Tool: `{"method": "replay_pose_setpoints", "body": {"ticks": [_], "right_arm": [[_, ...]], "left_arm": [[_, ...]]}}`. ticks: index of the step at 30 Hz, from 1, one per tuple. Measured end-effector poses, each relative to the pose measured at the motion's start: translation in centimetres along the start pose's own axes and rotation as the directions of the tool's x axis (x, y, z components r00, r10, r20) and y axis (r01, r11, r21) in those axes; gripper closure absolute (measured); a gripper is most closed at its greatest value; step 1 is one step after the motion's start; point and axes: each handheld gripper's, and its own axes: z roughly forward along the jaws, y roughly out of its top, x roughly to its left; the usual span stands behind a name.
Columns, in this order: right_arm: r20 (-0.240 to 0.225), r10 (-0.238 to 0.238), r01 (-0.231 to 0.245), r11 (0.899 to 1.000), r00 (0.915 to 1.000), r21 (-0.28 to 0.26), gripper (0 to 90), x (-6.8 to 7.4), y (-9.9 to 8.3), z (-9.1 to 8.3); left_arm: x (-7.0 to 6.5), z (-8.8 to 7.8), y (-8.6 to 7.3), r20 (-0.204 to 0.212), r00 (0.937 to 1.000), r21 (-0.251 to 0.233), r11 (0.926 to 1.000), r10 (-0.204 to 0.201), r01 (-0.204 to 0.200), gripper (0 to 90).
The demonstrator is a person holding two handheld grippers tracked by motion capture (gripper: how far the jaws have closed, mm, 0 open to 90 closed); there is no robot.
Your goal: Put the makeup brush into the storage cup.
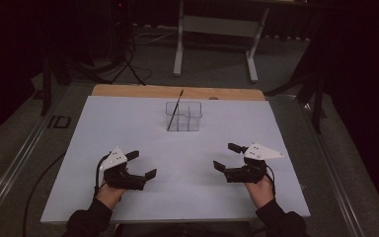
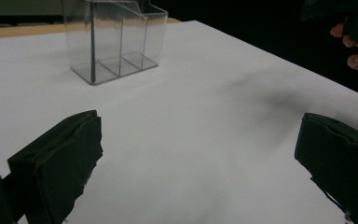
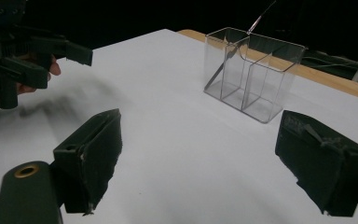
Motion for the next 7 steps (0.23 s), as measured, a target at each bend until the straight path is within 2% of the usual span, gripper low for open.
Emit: {"method": "replay_pose_setpoints", "body": {"ticks": [7], "right_arm": [[0.001, 0.002, -0.002, 1.0, 1.0, 0.003, 14.3, -0.05, -0.05, 0.01]], "left_arm": [[-0.12, 0.01, 0.05, -0.002, 1.0, 0.002, 1.0, 0.007, -0.007, 0.8]]}}
